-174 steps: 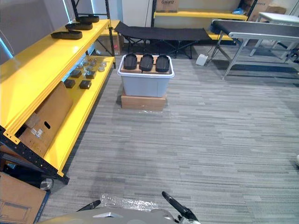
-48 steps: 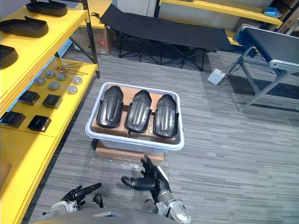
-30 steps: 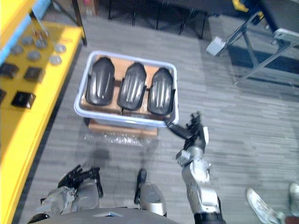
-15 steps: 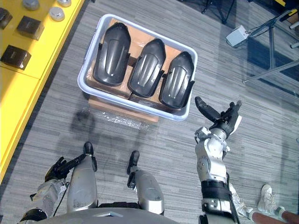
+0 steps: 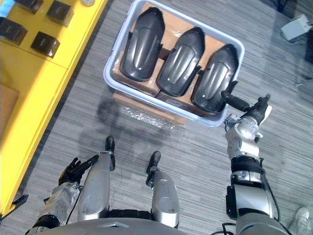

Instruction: Walk over and take three plastic housings, then place them on the shelf

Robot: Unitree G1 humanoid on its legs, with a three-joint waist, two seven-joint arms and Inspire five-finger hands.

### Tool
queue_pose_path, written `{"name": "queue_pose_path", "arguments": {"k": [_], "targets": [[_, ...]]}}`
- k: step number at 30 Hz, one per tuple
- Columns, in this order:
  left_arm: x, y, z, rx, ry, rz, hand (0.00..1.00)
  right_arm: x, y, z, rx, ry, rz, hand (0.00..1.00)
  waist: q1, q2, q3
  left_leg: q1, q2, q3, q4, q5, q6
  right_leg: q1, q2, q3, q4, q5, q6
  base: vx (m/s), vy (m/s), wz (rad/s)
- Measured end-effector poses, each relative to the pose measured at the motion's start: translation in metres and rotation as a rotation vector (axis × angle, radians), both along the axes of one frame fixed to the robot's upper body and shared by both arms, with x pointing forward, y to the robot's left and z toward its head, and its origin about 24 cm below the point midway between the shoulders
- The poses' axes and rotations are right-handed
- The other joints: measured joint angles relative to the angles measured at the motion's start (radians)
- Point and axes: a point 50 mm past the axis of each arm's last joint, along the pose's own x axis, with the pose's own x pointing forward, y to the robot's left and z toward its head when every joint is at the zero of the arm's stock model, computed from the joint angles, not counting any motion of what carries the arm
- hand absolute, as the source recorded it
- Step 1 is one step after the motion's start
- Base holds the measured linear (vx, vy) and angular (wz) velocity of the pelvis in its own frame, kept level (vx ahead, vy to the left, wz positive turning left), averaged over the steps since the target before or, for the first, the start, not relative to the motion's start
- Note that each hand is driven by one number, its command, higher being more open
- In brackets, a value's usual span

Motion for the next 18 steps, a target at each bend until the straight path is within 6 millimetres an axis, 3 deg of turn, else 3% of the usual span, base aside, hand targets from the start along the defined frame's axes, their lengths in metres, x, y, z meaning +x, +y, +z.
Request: {"name": "queue_pose_path", "arguments": {"k": [5,12,13,18], "targets": [[0.002,-0.007,0.0,-0.018,-0.017,-0.021,1.0,0.008,-0.012,0.019,0.0,0.014,-0.018,1.0,0.016,0.034,0.003,-0.033,-0.015,-0.022,0.018,0.004,0.001,-0.058,-0.026,-0.005,0.103,-0.047,-0.002,-0.04,0.006,0.12],[0.004,-0.021,-0.003,-0.068,-0.032,-0.036,1.0,0.004,-0.028,0.022,0.005,0.107,-0.04,1.0,0.034,0.08,0.003,-0.084,-0.031,-0.04,0.056,0.006,0.001,-0.132,-0.058,-0.011,0.221,-0.096,-0.004,-0.06,-0.01,0.09],[0.004,-0.023,-0.003,-0.075,-0.039,-0.034,1.0,0.005,-0.028,0.02,0.015,0.128,-0.039,0.0,0.037,0.087,0.003,-0.095,-0.032,-0.042,0.061,0.007,0.001,-0.149,-0.064,-0.011,0.242,-0.103,-0.005,-0.07,-0.017,0.04],[0.008,-0.03,-0.001,-0.08,-0.082,-0.026,1.0,0.004,-0.027,0.016,0.047,0.194,-0.055,0.0,0.042,0.098,0.005,-0.124,-0.035,-0.05,0.085,0.009,-0.002,-0.192,-0.083,-0.01,0.313,-0.135,-0.009,-0.07,-0.024,0.06]]}}
